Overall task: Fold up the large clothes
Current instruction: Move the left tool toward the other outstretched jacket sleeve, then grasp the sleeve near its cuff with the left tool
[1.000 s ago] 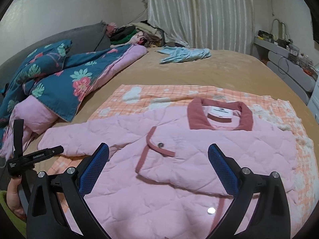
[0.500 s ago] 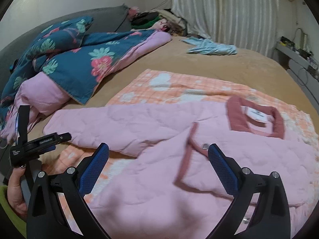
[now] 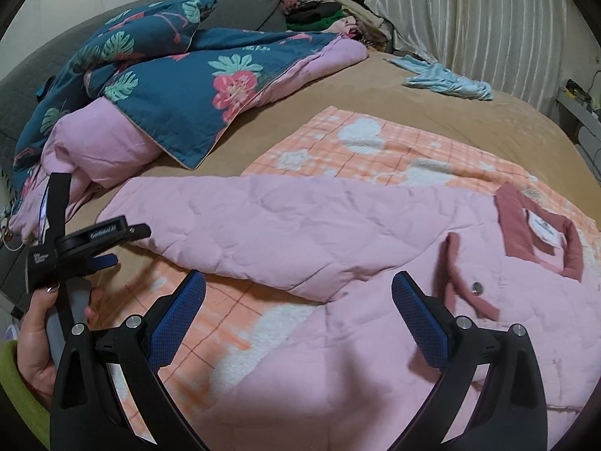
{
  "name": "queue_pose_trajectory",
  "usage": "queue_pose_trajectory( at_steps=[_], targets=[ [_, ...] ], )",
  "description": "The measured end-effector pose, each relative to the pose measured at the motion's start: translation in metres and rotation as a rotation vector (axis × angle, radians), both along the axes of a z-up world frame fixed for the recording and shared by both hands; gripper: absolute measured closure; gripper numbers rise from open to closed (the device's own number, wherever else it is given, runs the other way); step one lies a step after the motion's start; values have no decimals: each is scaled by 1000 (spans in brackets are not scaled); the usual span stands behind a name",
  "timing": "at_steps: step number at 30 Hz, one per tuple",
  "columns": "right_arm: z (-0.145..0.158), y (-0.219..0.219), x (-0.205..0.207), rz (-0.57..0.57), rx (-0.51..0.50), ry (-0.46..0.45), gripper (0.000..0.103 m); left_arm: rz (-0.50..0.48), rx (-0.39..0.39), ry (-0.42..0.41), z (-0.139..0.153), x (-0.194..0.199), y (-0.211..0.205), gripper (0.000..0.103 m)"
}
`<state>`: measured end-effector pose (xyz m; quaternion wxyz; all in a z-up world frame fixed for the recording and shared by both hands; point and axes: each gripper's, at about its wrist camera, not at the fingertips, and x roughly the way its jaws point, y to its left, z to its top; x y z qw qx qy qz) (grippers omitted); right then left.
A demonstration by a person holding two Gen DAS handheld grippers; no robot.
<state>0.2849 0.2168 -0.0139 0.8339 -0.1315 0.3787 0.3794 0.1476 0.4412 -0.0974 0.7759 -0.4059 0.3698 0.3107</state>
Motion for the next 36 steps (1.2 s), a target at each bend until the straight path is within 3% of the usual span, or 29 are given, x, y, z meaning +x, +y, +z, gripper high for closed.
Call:
queue_pose_trajectory(
  at_steps=[6,13,18,19,20,25,36],
  targets=[
    [-10,1,2,-8,-3,16,4,70,-34,-37,-16,-2,20,9],
    [-17,-12,10,-44,-2,37,4,152,-21,-79,-20,-3,35,10],
    [-17,-24,12,-66,-2,38,4,182,5,-59,-17,2,41,51],
    [-17,-27,13,-71,-1,39,4,174,13,-60,-15,3,40,67],
    [-16,-31,13,-78,4,40,4,159,10,-72,-14,3,40,76],
    [-9,-53,17,-123,26,46,4,123,89,-127,19,2,28,89],
    [17,-115,14,-215,62,14,4,50,245,-273,95,-10,-19,92]
  ],
)
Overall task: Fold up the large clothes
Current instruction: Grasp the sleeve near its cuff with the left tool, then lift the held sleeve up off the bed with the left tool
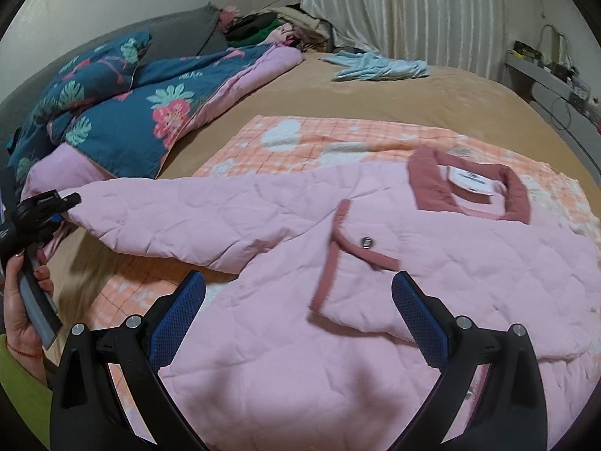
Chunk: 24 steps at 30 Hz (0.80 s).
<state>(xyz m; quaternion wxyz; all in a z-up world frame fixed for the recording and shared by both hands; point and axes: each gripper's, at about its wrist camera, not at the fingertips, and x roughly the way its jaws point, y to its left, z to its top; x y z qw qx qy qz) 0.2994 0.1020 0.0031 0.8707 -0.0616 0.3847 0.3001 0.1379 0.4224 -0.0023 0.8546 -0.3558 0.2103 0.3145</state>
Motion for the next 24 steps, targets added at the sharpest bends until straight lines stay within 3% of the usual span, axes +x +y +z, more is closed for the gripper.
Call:
queue_pose_trajectory(
  at_steps=[12,24],
  targets=[
    [43,-63,-12,-80,44,-66,4,-82,131,-33,69,7,-57,93],
    [66,-129,-28,-167,71,-131,4,-166,243,-56,127,26,-120,93]
  ],
)
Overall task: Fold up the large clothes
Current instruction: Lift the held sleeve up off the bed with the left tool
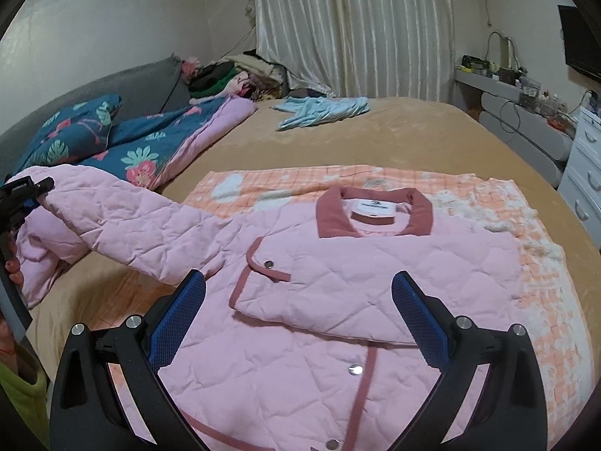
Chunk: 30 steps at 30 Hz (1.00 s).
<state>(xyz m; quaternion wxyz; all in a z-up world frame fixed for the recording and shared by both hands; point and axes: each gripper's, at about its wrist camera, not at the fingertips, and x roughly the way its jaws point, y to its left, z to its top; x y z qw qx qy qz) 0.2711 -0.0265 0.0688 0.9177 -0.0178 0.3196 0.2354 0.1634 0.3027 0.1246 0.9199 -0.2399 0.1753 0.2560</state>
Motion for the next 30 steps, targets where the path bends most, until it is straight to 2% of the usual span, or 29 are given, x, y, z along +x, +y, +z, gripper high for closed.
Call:
queue_pose_trajectory(
  at_steps=[5,12,30],
  targets=[
    [5,-27,-8,-43,-13,-25,4,-43,39,-4,15,8,-28,94],
    [5,-65,-15,-93,31,-21,4,-115,97,17,32,27,-70,94],
    [4,-135,-34,-226,50,-71,4,-279,201,63,42,65,-154,94]
  ],
)
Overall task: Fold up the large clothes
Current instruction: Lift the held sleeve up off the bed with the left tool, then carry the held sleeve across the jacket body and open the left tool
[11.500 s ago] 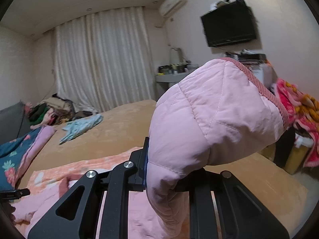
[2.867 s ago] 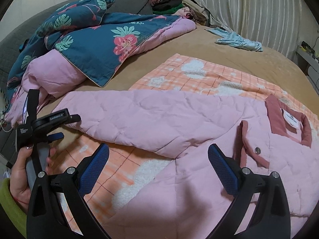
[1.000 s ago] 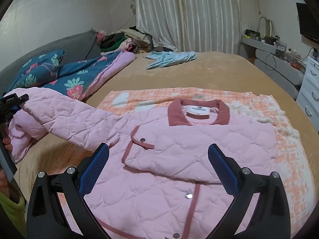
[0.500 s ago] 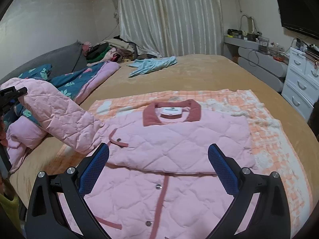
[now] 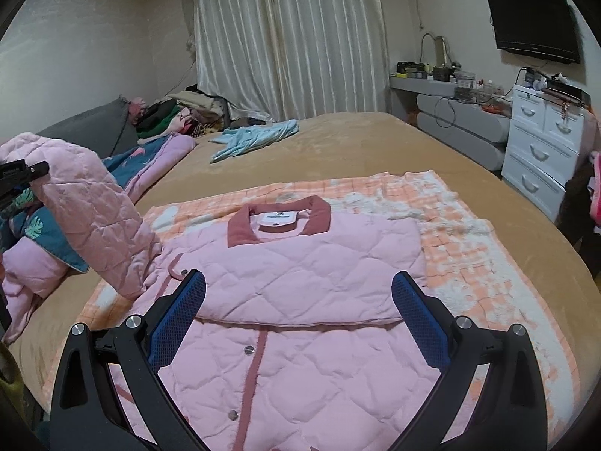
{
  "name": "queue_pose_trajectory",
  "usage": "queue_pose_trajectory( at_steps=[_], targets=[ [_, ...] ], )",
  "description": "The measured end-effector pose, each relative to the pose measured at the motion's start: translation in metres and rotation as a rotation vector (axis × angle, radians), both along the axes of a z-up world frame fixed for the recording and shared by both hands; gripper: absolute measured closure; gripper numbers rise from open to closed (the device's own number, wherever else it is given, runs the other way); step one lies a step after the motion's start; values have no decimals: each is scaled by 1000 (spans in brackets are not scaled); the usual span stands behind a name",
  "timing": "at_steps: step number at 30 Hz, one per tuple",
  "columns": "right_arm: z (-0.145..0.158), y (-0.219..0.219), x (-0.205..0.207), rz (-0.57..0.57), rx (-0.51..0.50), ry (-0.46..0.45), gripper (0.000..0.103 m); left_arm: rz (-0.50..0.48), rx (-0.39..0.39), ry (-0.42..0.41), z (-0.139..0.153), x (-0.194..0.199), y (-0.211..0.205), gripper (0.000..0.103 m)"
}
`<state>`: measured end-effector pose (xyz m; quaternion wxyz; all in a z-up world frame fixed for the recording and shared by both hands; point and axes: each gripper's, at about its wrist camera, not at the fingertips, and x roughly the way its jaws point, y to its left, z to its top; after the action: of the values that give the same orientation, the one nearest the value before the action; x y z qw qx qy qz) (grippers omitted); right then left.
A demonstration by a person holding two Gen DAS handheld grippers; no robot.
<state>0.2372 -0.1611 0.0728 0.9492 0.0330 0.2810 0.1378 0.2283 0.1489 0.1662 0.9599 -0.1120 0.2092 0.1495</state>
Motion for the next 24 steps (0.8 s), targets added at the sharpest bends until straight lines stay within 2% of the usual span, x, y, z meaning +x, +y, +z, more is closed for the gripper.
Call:
queue_pose_trajectory(
  at_steps=[18,24],
  targets=[
    [-10,-51,8,-99,16,10,4,-165,88,73,-23,36,-81,95],
    [-16,-66,13,-129,22,18,4,-226,123,109,-38,49,-112,95]
  ],
)
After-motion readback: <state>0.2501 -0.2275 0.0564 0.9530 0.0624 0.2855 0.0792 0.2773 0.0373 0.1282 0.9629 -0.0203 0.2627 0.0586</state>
